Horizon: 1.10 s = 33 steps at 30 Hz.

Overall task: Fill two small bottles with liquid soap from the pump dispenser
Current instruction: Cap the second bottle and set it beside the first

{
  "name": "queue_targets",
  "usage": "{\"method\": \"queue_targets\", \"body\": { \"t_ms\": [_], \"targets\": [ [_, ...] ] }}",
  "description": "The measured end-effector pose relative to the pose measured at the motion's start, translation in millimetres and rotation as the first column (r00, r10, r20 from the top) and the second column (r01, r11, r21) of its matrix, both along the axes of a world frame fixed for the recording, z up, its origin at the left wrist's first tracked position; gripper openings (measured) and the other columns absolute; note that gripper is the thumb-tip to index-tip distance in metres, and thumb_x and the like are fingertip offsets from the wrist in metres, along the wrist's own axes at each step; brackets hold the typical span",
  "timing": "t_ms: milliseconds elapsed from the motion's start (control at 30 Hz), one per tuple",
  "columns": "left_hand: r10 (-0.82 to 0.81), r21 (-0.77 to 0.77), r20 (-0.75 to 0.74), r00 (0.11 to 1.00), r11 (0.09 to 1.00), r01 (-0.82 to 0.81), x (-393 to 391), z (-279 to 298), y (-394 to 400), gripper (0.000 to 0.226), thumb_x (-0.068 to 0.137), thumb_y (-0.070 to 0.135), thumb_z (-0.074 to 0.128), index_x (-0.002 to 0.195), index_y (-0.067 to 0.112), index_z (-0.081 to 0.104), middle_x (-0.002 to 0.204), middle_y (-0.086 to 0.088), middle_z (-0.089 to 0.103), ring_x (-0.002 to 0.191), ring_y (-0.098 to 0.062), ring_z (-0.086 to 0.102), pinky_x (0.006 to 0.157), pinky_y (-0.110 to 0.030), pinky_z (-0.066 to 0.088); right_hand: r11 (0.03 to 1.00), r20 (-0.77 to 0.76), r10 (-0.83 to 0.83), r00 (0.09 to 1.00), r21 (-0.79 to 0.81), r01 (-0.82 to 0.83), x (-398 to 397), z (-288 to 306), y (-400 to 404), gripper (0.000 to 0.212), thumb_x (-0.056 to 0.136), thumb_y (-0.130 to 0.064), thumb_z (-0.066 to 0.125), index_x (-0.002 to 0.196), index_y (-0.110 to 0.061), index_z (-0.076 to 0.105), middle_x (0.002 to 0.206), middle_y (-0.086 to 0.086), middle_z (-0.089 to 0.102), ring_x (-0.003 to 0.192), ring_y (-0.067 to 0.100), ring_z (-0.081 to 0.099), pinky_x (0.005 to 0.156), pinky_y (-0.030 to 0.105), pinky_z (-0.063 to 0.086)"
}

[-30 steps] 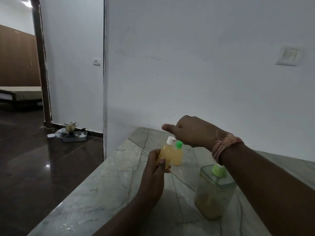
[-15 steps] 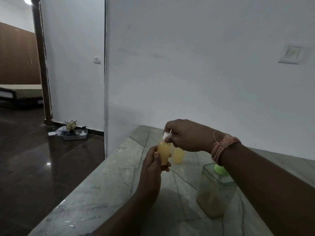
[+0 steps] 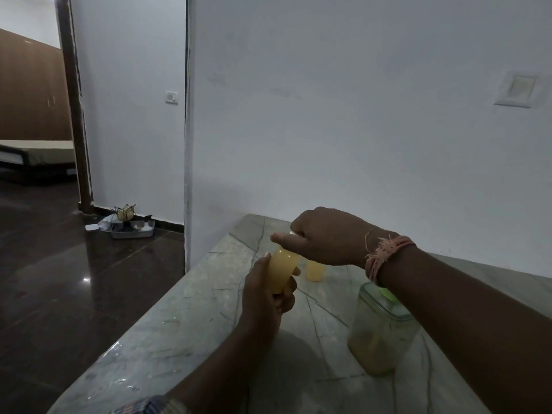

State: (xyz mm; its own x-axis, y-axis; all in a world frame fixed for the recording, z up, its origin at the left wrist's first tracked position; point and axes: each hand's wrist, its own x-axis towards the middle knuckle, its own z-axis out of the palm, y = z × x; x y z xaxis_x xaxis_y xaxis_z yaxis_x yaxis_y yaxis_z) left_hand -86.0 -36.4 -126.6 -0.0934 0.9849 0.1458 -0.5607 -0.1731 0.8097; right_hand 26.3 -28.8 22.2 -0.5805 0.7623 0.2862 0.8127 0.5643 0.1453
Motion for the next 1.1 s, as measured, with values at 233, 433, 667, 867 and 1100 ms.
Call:
{"method": "queue_targets", "body": {
  "t_ms": [233,433,667,867,1100],
  "targets": [
    [0.138,-0.011,-0.254,0.957,0.989,-0.145,0.9,4.0,-4.0,0.066,0.104,0.052,0.031,0.088,0.0,0.07,0.063,-0.009,0.063,0.046,-0.013,0.053,0.042,-0.022,0.038,0.921,-0.137,-0.288,0.948,-0.312,0.235,-4.0,-14.5,8.7,0.045,0.1,-0.047,0.037,0.082,-0.011,0.057,0.073,0.002,0.05,0.075,0.023,0.051,0.057,0.025,0.038],
    [0.285,0.146,-0.392,0.875,0.958,-0.247,6.4,3.5,-7.9,0.067,0.105,0.049,0.025,0.082,0.003,0.068,0.064,-0.009,0.065,0.052,-0.013,0.056,0.05,-0.027,0.042,0.913,-0.17,-0.313,0.934,-0.323,0.247,-3.6,-15.7,14.0,0.046,0.1,-0.047,0.038,0.086,-0.008,0.057,0.073,0.001,0.05,0.078,0.024,0.052,0.057,0.023,0.037],
    [0.277,0.169,-0.392,0.877,0.959,-0.227,12.9,2.1,-4.0,0.069,0.092,0.064,0.024,0.107,0.008,0.062,0.089,-0.024,0.066,0.064,-0.017,0.058,0.05,-0.016,0.047,0.899,-0.234,-0.315,0.92,-0.385,0.209,-10.4,4.4,11.5,0.051,0.092,-0.05,0.06,0.088,0.0,0.069,0.08,0.015,0.073,0.057,0.021,0.062,0.054,0.029,0.052],
    [0.343,0.175,-0.444,0.828,0.939,-0.295,13.4,-3.2,7.1,0.034,0.107,0.045,0.025,0.128,0.032,0.048,0.123,0.004,0.06,0.109,-0.016,0.061,0.097,-0.038,0.052,0.884,-0.269,-0.419,0.867,-0.337,0.323,-17.7,4.5,38.3,0.031,0.084,-0.032,0.078,0.091,-0.003,0.071,0.078,0.012,0.074,0.066,0.022,0.073,0.072,0.036,0.062],
    [0.419,0.171,-0.465,0.78,0.907,-0.385,13.5,-5.4,9.6,0.022,0.108,0.041,0.026,0.105,0.046,0.048,0.104,0.021,0.059,0.102,-0.007,0.059,0.096,-0.041,0.052,0.848,-0.288,-0.511,0.81,-0.318,0.423,-19.9,-38.0,95.7,0.014,0.079,-0.008,0.076,0.091,-0.001,0.072,0.078,0.013,0.073,0.069,0.026,0.073,0.07,0.042,0.063]
  ]
}}
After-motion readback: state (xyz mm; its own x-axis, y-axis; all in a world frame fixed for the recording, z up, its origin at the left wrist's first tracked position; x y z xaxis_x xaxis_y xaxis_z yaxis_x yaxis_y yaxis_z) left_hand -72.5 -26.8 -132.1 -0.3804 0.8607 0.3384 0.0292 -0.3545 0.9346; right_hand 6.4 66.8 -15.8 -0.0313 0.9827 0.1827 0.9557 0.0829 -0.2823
